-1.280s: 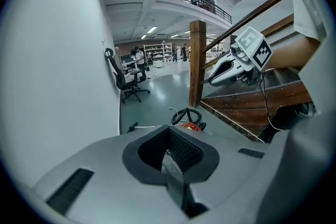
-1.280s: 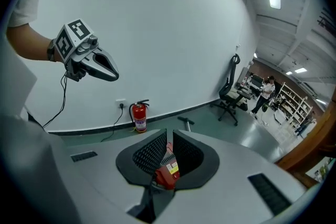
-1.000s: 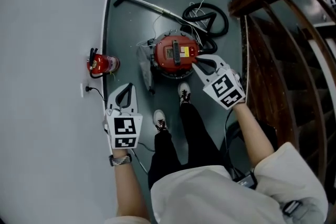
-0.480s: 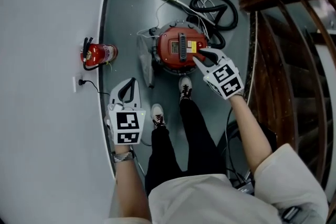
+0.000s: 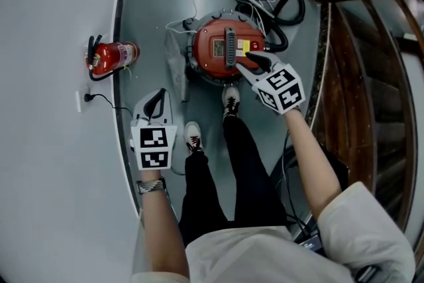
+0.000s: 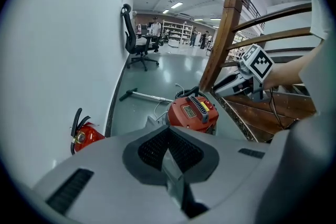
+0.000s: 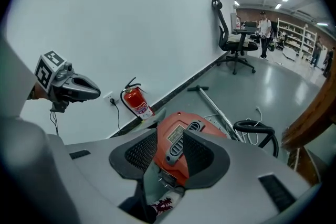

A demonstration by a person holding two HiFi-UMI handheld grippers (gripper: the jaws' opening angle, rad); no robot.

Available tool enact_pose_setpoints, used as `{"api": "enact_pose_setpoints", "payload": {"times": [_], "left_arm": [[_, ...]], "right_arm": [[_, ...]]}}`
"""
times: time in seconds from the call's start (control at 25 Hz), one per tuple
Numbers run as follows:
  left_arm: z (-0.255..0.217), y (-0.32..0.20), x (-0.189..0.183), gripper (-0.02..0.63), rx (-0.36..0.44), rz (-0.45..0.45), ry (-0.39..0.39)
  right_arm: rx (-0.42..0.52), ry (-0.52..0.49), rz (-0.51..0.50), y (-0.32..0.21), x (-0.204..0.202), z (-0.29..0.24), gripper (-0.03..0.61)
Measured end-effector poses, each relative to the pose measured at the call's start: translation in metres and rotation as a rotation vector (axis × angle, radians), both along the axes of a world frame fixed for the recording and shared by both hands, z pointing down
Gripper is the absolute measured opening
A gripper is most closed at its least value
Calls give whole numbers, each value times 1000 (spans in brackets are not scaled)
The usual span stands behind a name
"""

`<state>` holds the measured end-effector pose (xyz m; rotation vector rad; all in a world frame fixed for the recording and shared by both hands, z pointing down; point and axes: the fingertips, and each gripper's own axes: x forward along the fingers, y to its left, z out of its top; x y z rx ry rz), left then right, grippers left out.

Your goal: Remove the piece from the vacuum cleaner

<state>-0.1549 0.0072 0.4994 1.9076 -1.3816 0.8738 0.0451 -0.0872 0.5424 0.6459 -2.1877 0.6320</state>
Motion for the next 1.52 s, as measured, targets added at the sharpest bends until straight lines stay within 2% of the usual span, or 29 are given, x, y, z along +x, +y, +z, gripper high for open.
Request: {"api": "enact_pose_setpoints", "payload": {"times": [0.2,0.36,0.48,0.64,0.76,0.84,0.92,1.12,1.32,1.52], "left_arm": [[33,-7,7,-1,-46,-24,1],[56,-16,18,6,-75,-39,47],[70,-20,21,9,-88,-37,48],[90,-18,25,51,-134,-32,72],[100,-20,27,51,-137,-33,82],[108,-19,23,47,-134,-49,62],[115,-18,20,2,-133,-62,44],[128,-14,27,1,-153,-14,32],[137,-20,31,2,-124,-21,56],[149,-21,39,62,-137,-23,71]], "right_arm": [[-32,-10,10,-3,-2,24,158],[-56,-21,17,-5,-3,38,167],[-75,-29,25,-3,-5,51,170],[-80,-18,51,-3,0,68,175],[-77,-26,68,-4,1,77,178],[-83,-41,71,-1,-2,83,181],[-78,-59,81,0,-4,88,183],[-65,-96,118,-3,-6,94,186],[-67,-121,119,-4,-8,96,186],[-81,-163,146,-4,-9,97,186]]}}
